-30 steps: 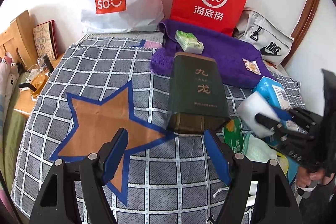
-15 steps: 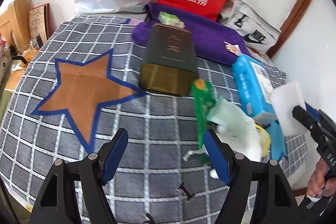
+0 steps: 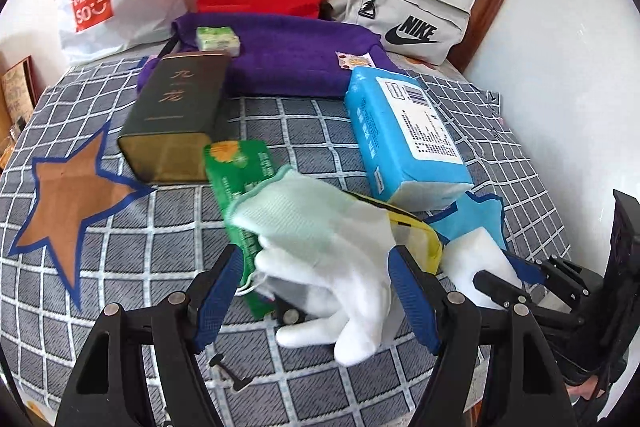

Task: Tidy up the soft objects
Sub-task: 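Grasp a white green-cuffed glove with the left tool, then carry the glove and the white sponge toward the purple towel with both tools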

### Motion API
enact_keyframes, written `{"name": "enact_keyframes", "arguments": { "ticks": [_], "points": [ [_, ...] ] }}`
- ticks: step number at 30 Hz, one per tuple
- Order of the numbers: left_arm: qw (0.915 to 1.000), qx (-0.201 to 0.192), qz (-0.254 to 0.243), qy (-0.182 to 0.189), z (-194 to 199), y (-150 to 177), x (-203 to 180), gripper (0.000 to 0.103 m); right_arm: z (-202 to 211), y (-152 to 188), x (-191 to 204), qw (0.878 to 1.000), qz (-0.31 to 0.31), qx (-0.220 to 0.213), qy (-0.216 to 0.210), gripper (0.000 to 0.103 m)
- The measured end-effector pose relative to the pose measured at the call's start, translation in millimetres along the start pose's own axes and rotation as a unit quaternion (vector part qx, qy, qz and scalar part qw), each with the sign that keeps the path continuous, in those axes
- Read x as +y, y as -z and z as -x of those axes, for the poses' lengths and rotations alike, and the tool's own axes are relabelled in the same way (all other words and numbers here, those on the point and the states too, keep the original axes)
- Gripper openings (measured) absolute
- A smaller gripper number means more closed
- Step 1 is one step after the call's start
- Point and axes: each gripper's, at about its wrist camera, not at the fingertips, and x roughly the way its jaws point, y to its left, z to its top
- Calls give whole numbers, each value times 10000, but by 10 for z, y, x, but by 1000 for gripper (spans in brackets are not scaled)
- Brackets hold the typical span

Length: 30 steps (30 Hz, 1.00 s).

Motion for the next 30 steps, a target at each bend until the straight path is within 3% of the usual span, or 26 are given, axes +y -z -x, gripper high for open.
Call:
{"name": "enact_keyframes", "arguments": {
  "ticks": [4, 8, 10, 11, 12, 15, 22, 30],
  "points": [
    [9996, 256, -32, -92, -232, -15, -90, 73, -35, 54, -81, 9997, -215, -76, -128, 38],
    [9990, 211, -183, -363, -340, -17, -176, 73, -69, 79, -109, 9996, -229, -66, -127, 39],
    [9983, 153, -299, -480, -357, -18, -201, 58, -60, 103, -132, 9993, -299, -108, -190, 39],
    [9976, 149, -373, -559, -362, -20, -207, 42, -65, 100, -135, 9992, -320, -108, -198, 39],
    [9980, 174, -366, -476, -358, -27, -190, 33, -56, 100, -140, 9992, -319, -120, -196, 38],
    [9996, 151, -156, -175, -271, -68, -85, 24, -35, 92, -143, 9993, -291, -131, -202, 37],
    [9995, -180, 186, -158, 104, -102, 183, 15, 60, 40, -132, 9992, -293, -154, -217, 37],
    [9975, -338, 566, -270, 418, -123, 526, 14, 265, -138, -67, 9991, -177, -315, -213, 36]
  ]
}}
